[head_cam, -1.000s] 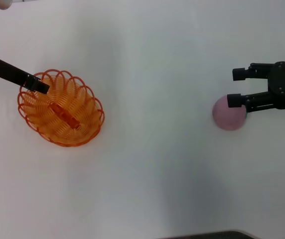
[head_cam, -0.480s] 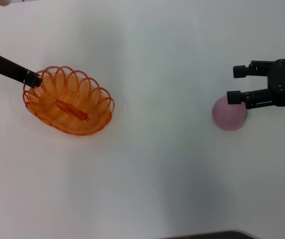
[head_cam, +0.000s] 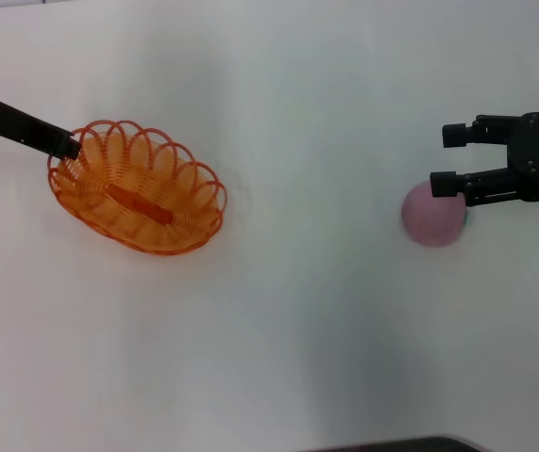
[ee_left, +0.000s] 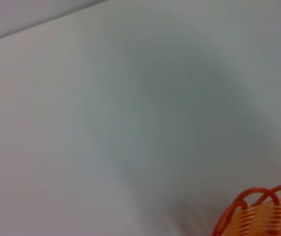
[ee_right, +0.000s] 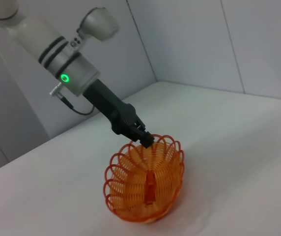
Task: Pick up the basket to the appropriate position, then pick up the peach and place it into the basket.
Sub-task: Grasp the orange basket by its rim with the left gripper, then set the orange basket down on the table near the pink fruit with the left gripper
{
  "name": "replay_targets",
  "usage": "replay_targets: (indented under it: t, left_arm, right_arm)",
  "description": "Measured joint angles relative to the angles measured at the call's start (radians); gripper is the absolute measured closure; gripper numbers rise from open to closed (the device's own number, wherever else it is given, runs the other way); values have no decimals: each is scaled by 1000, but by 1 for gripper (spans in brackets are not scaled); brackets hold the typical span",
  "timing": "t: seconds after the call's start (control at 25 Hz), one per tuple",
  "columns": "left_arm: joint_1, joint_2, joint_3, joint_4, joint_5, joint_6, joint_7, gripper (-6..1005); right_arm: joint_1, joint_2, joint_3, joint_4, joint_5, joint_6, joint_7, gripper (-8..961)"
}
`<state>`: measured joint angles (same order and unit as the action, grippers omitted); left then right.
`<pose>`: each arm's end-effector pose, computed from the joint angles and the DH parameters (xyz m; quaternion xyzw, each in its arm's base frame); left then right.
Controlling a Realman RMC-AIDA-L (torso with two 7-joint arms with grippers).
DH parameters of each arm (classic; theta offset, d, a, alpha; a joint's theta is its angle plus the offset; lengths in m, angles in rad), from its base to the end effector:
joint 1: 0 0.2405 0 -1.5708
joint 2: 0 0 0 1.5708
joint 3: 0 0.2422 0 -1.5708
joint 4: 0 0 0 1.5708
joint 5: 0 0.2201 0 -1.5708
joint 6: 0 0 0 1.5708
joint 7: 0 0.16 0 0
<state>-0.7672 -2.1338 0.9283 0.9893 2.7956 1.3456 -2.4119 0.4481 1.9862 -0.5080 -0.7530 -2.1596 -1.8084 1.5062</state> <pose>-0.2260 0.4101 0.0025 -0.8714 -0.4125 0.1204 0.2367 0.2930 0.2995 0.0570 -0.9295 0.2783 0.2176 0.1059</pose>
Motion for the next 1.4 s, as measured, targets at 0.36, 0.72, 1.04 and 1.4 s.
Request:
replay_targets:
  t: [0.36, 0.72, 1.04, 1.4]
  left_arm:
    - [26, 18, -190, 72, -133, 182, 10, 941]
    - [88, 5, -317, 84, -205, 216, -66, 950]
    - [160, -32, -309, -31, -298, 54, -65, 933]
    - [248, -39, -249, -138, -461, -84, -42, 915]
  right_arm:
    - [-6, 2, 39, 0, 2, 8, -33, -2]
    - [2, 6, 64, 0, 2, 24, -78, -2]
    - [14, 10, 62, 0, 2, 34, -81, -3]
    - [24, 9, 56, 0, 1, 34, -81, -3]
